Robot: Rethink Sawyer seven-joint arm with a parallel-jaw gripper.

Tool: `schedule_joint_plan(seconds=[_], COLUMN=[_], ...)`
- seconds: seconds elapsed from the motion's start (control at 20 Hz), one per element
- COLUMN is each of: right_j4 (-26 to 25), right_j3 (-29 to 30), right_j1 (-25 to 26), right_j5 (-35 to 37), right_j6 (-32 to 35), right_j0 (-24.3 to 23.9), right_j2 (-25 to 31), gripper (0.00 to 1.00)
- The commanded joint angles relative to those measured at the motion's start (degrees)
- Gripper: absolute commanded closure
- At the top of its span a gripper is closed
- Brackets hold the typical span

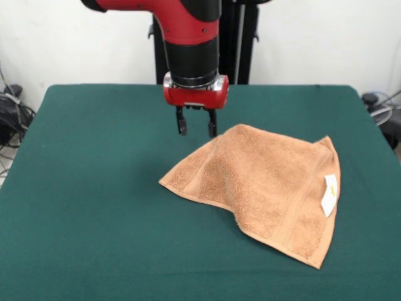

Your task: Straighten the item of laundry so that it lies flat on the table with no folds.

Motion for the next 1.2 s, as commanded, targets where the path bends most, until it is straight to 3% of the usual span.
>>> schedule_joint_plan(seconds=[0.05,1.2], right_j4=[-3.4,-2.3], right_j3=[-2.9,-6.6], right_j1=[2.7,7.0], right_j5=[2.3,-0.6], right_j6=[-1.5,4.0], right_j0=[-0.6,5.4], right_j2=[2.6,-0.7], gripper=[0.0,0.0])
